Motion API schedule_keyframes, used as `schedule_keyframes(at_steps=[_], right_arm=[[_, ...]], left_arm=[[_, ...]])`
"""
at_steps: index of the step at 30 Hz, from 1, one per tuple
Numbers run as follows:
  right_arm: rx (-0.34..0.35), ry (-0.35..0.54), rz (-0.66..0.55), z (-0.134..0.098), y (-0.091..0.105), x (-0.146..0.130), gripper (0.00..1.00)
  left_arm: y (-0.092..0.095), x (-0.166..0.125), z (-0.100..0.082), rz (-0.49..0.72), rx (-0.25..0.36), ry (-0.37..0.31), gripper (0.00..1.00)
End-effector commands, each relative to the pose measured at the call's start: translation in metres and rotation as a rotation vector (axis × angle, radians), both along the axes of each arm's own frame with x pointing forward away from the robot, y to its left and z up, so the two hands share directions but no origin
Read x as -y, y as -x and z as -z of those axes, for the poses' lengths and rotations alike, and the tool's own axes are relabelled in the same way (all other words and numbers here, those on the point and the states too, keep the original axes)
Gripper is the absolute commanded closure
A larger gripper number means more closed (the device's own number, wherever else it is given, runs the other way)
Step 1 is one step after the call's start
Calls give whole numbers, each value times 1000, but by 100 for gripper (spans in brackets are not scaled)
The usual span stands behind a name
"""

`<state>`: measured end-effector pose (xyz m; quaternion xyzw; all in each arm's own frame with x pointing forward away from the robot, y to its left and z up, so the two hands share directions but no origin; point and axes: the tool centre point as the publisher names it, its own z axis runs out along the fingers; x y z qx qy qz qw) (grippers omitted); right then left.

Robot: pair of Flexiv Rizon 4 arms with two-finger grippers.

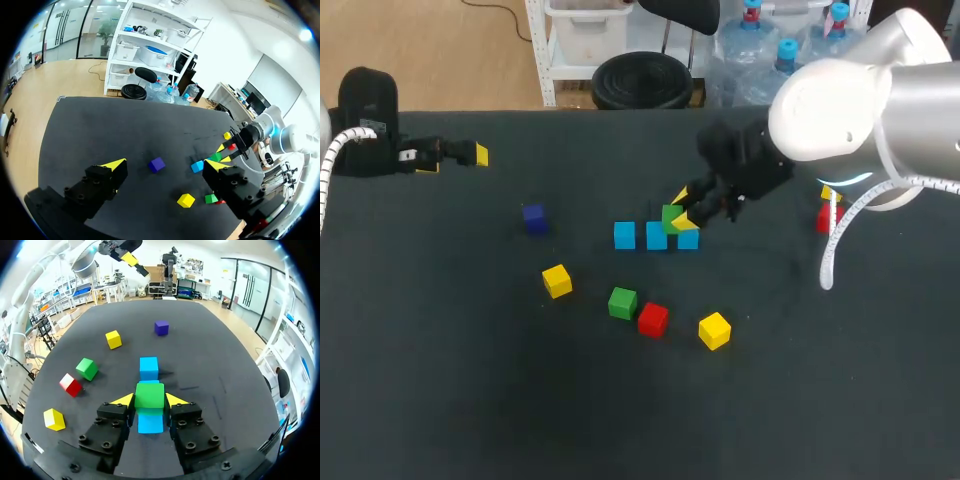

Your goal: Place the blue cubes, place green cubes on the blue cubes, place the yellow cubes on the green cubes, then place the red cubes on the yellow cubes, and place purple cube on the red cubes.

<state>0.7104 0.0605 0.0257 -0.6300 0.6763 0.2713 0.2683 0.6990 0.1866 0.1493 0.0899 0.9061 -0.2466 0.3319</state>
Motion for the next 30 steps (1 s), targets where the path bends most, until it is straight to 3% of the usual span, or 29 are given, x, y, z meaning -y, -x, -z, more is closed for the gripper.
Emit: schedule_keyframes(at_steps=[1,30], right_arm=[[-2,-4,-4,2,-1,0,100],[-7,-4,-5,3,-2,-1,100]], left_arm=[[0,1,-1,-3,-4,-5,0],[0,1,-1,-3,-4,-5,0]])
